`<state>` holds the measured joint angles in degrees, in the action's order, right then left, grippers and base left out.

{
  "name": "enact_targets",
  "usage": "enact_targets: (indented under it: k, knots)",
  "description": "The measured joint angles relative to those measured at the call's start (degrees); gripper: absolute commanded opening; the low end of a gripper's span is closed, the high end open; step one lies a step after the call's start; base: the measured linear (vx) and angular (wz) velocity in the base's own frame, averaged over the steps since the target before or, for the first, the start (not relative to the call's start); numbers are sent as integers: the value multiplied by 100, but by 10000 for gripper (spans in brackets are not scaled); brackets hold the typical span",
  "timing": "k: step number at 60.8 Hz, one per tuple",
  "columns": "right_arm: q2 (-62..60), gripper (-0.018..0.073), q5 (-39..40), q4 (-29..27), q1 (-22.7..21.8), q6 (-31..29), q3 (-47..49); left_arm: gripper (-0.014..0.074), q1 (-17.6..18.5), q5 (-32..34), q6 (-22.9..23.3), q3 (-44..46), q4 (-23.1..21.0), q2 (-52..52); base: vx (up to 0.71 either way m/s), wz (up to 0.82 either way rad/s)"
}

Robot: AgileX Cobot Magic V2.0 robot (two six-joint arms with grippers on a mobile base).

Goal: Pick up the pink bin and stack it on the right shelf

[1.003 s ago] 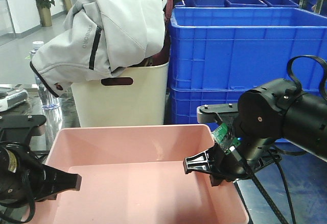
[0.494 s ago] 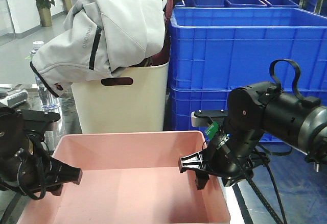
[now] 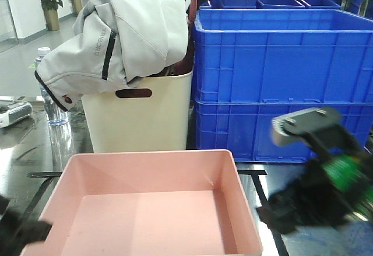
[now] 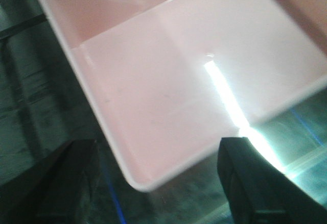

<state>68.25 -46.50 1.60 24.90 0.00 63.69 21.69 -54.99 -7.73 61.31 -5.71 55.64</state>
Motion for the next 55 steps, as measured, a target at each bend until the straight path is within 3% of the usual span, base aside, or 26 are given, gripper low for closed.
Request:
enact_targets:
  k: [7,17,34,38,55]
  knots:
    - [-1305,531,362,18,0,-33,-1032,512,0,296,-502,-831,-595,-1024,0,0]
    - [-2826,464,487,42,0,-123,-2266,389,0,494,-712,-1823,-771,-2087,0,0]
    - [-4895,67,540,42,0,-469,-3451,-6,0,1345,-738,-2929,-790,-2886,0,0]
    - [-5106,-16,546,42,0,-469,-3619,-8,0,1373,-738,-3004,-790,-2891,0,0]
    - [-5187,-15,535,42,0,-474,-3933,-7,0,1362,-749,-3035,-790,-2891,0,0]
